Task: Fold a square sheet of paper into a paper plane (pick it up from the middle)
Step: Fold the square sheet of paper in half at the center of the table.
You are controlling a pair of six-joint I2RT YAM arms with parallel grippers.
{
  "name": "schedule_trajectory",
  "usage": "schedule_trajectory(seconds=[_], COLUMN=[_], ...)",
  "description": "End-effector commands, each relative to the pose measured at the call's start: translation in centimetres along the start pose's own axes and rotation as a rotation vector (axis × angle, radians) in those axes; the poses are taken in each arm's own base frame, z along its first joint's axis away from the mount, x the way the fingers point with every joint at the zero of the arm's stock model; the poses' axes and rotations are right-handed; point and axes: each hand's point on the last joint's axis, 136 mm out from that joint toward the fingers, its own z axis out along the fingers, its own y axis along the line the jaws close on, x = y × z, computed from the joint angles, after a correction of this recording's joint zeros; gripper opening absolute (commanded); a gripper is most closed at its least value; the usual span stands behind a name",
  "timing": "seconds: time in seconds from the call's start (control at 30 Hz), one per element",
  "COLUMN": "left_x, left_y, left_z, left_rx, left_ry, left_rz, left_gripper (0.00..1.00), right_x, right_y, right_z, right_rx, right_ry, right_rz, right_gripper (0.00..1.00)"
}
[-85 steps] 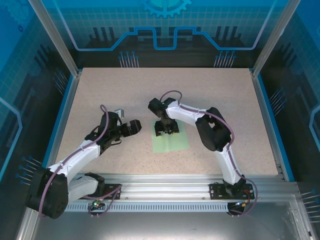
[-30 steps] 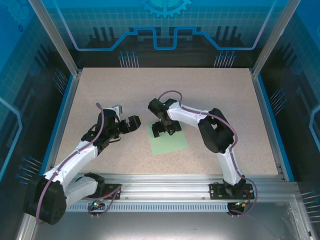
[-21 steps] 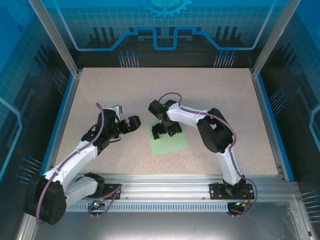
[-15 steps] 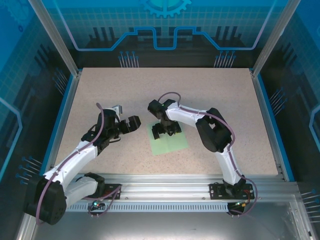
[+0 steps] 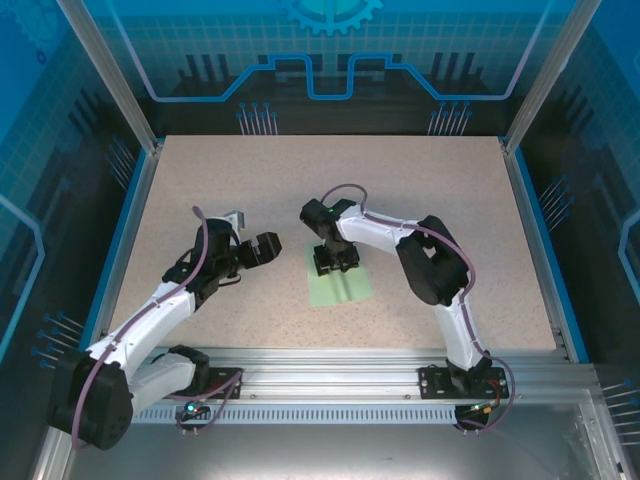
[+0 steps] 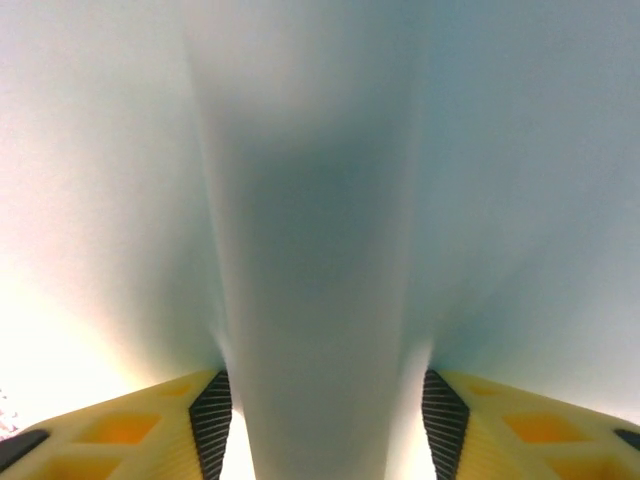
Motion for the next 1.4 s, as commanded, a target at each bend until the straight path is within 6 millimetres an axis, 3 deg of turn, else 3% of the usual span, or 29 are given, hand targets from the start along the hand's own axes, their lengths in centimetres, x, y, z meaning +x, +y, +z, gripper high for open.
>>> schedule_trajectory(seconds=[0.0, 0.13, 0.3, 0.47, 0.57, 0.63, 0.8, 0.93, 1.03, 1.1, 1.37], left_x=[-0.7, -0.8, -0.9, -1.1, -1.1, -1.0, -0.9, -0.6, -0.3, -0.2, 0.9], left_y=[-0.1, -0.1, -0.2, -0.5, -1.2, -2.0, -4.0, -5.3, -6.0, -6.3, -8.0], left_z=[-0.6, -0.6, -0.8, -1.0, -1.2, -1.3, -1.4, -1.2, -1.0, -0.7, 1.0], left_rx=[-0.001, -0.001, 0.001, 0.008, 0.041, 0.082, 0.176, 0.245, 0.282, 0.291, 0.303], left_ry=[-0.015, -0.019, -0.025, -0.026, -0.024, -0.012, 0.032, 0.069, 0.095, 0.109, 0.165], left_rz=[-0.008, -0.007, -0.005, -0.006, -0.004, -0.006, 0.003, 0.007, 0.012, 0.014, 0.046], left_gripper=[0.98, 0.98, 0.99, 0.98, 0.99, 0.98, 0.99, 0.98, 0.99, 0.99, 0.98], right_x=[0.4, 0.0, -0.2, -1.1, -1.9, -2.3, -1.6, -0.8, -0.3, 0.0, 0.5], right_y=[-0.6, -0.5, 0.7, 3.9, 3.6, 2.5, 0.3, -1.1, -2.7, -3.7, -5.8], right_z=[-1.4, -2.8, -4.8, -9.5, -10.7, -9.9, -5.1, -2.6, -1.9, -1.8, -2.5], right_rx=[-0.039, -0.111, -0.219, -0.542, -0.684, -0.705, -0.678, -0.598, -0.502, -0.446, -0.318], right_ry=[-0.008, -0.049, -0.091, -0.189, -0.226, -0.235, -0.155, -0.117, -0.11, -0.108, -0.116], right_rz=[0.035, 0.048, 0.041, 0.022, 0.071, 0.114, 0.208, 0.232, 0.242, 0.243, 0.229], right_gripper=[0.5, 0.37, 0.38, 0.39, 0.39, 0.39, 0.42, 0.47, 0.56, 0.7, 0.73])
